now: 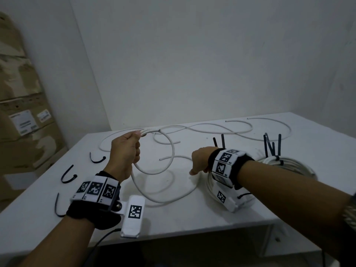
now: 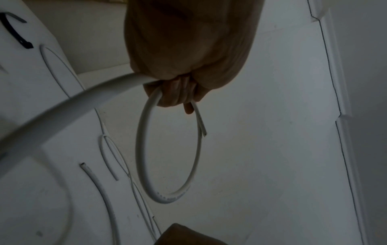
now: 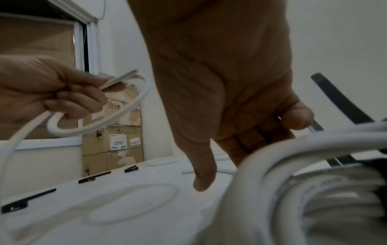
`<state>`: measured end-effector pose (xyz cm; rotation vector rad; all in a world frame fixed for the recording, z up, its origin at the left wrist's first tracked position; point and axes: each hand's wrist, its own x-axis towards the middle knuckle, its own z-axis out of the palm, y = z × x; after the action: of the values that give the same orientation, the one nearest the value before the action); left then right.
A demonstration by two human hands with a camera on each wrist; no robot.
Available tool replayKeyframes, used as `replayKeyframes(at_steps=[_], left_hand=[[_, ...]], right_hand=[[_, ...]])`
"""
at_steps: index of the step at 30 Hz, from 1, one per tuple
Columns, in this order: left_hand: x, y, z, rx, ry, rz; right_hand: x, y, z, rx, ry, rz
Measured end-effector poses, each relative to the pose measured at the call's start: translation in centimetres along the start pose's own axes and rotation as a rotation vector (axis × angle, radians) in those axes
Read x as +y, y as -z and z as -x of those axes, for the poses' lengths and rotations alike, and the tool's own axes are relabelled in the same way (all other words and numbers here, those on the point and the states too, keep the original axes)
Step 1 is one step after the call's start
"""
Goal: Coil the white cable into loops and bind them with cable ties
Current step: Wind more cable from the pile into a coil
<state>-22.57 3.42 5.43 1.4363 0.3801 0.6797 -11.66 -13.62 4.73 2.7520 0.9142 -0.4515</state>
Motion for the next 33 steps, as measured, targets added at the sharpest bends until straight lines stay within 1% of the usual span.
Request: replayKeyframes(at_steps=[3, 7, 8, 9, 10, 11, 12, 13, 14, 15, 16, 17, 18, 19, 22, 25, 30, 33], left_hand=[[0.1, 0.0, 0.2, -0.019, 0.002, 0.017], [0.4, -0.2, 0.6, -0.038, 0.003, 0.035], [0.5, -0.2, 0.8, -0.041, 0.004, 0.040], [0.5, -0.3, 0.9, -0.041, 0.005, 0.048], [0.6, -0.3, 1.1, -0.041, 0.006, 0.055], [0.7, -0.3, 1.2, -0.044, 0.008, 0.060], [0.8, -0.3, 1.4, -0.045, 0.011, 0.064], [0.8, -0.3, 1.5, -0.045, 0.016, 0.066], [0.9, -0.3, 1.6, -0.044, 0.020, 0.068], [0.9, -0.3, 1.7, -0.044, 0.023, 0.067], [0.8, -0.3, 1.7, -0.044, 0.025, 0.065], [0.8, -0.3, 1.8, -0.044, 0.026, 0.057], [0.8, -0.4, 1.7, -0.043, 0.028, 0.047], [0.8, -0.4, 1.7, -0.040, 0.030, 0.038], [1.3, -0.6, 1.5, -0.039, 0.033, 0.000], [2.1, -0.9, 1.4, -0.063, 0.002, -0.101], [3.4, -1.4, 1.7, -0.136, -0.082, -0.239], [4.3, -2.1, 2.0, -0.130, -0.114, -0.276]], right_hand=[[-0.2, -0.7, -0.9, -0.070, -0.014, 0.052], [-1.1, -0.5, -0.6, -0.069, -0.037, 0.046], [-1.2, -1.1, -1.3, -0.078, -0.042, 0.044], [-0.9, -1.7, -2.9, -0.095, -0.053, 0.044], [0.1, -2.7, -6.1, -0.094, -0.089, 0.117], [1.7, -4.8, -11.4, -0.092, -0.100, 0.192], [3.3, -6.8, -15.7, -0.087, -0.099, 0.212], [3.8, -7.3, -17.5, -0.079, -0.074, 0.177], [3.4, -6.8, -16.4, -0.071, -0.071, 0.122], [2.1, -5.0, -12.1, -0.048, -0.083, 0.046], [0.1, -2.3, -5.0, -0.019, -0.038, -0.021], [-0.6, -1.2, -1.7, -0.004, -0.031, -0.116], [-0.7, -0.5, -0.7, 0.031, -0.033, -0.231], [-0.5, 0.1, 0.1, 0.037, -0.034, -0.333], [0.3, 1.0, 0.8, 0.125, 0.032, -0.578], [0.8, 2.6, 1.4, 0.249, 0.133, -0.736], [1.9, 5.0, 3.1, 0.523, 0.342, -0.973], [2.7, 5.4, 4.1, 0.639, 0.428, -1.058]])
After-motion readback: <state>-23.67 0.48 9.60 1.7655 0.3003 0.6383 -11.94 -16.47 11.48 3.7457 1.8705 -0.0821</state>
